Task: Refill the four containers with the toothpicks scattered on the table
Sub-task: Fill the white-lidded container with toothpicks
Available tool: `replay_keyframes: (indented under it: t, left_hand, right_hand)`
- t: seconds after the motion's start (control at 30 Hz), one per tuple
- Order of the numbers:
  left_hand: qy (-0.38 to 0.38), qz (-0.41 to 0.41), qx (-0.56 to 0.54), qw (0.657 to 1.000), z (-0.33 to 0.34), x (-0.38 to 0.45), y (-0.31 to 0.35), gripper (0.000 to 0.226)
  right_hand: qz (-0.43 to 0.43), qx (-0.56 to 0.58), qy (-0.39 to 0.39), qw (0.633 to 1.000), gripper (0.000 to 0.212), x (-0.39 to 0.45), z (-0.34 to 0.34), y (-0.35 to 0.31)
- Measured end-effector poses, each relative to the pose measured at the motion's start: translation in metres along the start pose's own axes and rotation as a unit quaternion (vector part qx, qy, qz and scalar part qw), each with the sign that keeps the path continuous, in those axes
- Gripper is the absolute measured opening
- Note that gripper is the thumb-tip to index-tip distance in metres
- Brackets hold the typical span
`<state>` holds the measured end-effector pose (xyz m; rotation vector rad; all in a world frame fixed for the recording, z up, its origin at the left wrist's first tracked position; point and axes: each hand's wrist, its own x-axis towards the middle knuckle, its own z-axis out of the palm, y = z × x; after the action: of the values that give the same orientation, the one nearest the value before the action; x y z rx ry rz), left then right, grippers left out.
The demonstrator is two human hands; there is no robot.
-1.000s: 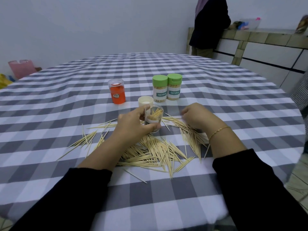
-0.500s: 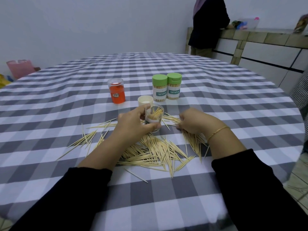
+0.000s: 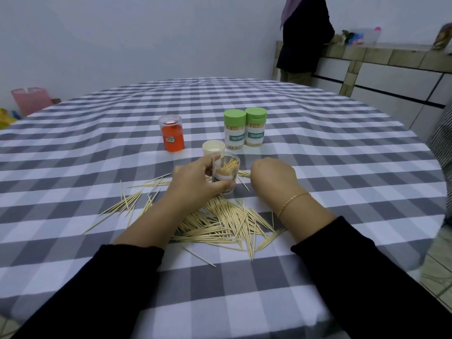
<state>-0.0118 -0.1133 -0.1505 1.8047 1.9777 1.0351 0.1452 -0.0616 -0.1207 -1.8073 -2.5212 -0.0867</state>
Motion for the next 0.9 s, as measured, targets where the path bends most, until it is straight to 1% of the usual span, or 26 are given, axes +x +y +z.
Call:
replay_keyframes:
  t: [0.1, 0.2, 0.37, 0.47, 0.53, 0.57, 0.6, 0.63, 0.67, 0.73, 0.77, 0.8, 0.9]
  left_hand:
    - [0.001, 0.008, -0.001, 1.0, 0.0, -0.002, 0.003, 0.068]
    - [0.002, 0.012, -0.003, 1.0, -0.001, -0.003, 0.006, 0.064]
    - [-0.002, 0.002, 0.003, 1.0, -0.003, -0.003, 0.007, 0.072]
    - [-0.005, 0.0, 0.002, 1.0, -0.003, -0.003, 0.006, 0.072]
    - [-0.006, -0.001, 0.001, 1.0, -0.003, -0.003, 0.006, 0.072]
    - [-0.005, -0.002, 0.001, 1.0, -0.003, -0.003, 0.006, 0.072]
    - [-0.004, -0.002, 0.0, 1.0, -0.003, -0.003, 0.006, 0.072]
    - [-0.005, -0.003, 0.0, 1.0, -0.002, -0.003, 0.006, 0.072]
    - [-0.008, -0.005, 0.0, 1.0, -0.002, -0.002, 0.005, 0.073]
    - [-0.014, -0.01, 0.001, 1.0, -0.001, -0.002, 0.004, 0.072]
    - [-0.016, -0.011, 0.0, 1.0, -0.001, -0.002, 0.004, 0.07]
    - [-0.016, -0.012, -0.003, 1.0, 0.0, -0.003, 0.005, 0.066]
    - [-0.016, -0.01, -0.007, 1.0, 0.0, -0.003, 0.006, 0.064]
  right_hand:
    - [-0.006, -0.017, 0.032, 0.999, 0.024, -0.005, 0.003, -0.006]
    - [0.0, -0.012, 0.041, 0.999, 0.025, -0.005, 0.006, -0.006]
    - [0.006, 0.008, 0.043, 0.999, 0.023, -0.003, 0.002, 0.0]
    - [0.021, 0.074, 0.068, 0.995, 0.018, 0.006, 0.004, 0.009]
    - [0.02, 0.153, 0.092, 0.984, 0.016, 0.015, 0.008, 0.015]
    - [0.014, 0.21, 0.102, 0.972, 0.017, 0.017, 0.01, 0.017]
    - [0.006, 0.278, 0.111, 0.954, 0.019, 0.018, 0.009, 0.018]
    - [-0.002, 0.354, 0.12, 0.927, 0.02, 0.019, 0.009, 0.017]
    - [-0.007, 0.432, 0.128, 0.892, 0.02, 0.018, 0.008, 0.017]
    - [-0.011, 0.575, 0.129, 0.808, 0.02, 0.016, 0.006, 0.014]
    - [-0.017, 0.626, 0.127, 0.769, 0.02, 0.015, 0.005, 0.013]
    - [-0.027, 0.66, 0.128, 0.739, 0.02, 0.015, 0.005, 0.012]
    - [-0.06, 0.728, 0.135, 0.669, 0.021, 0.012, 0.001, 0.008]
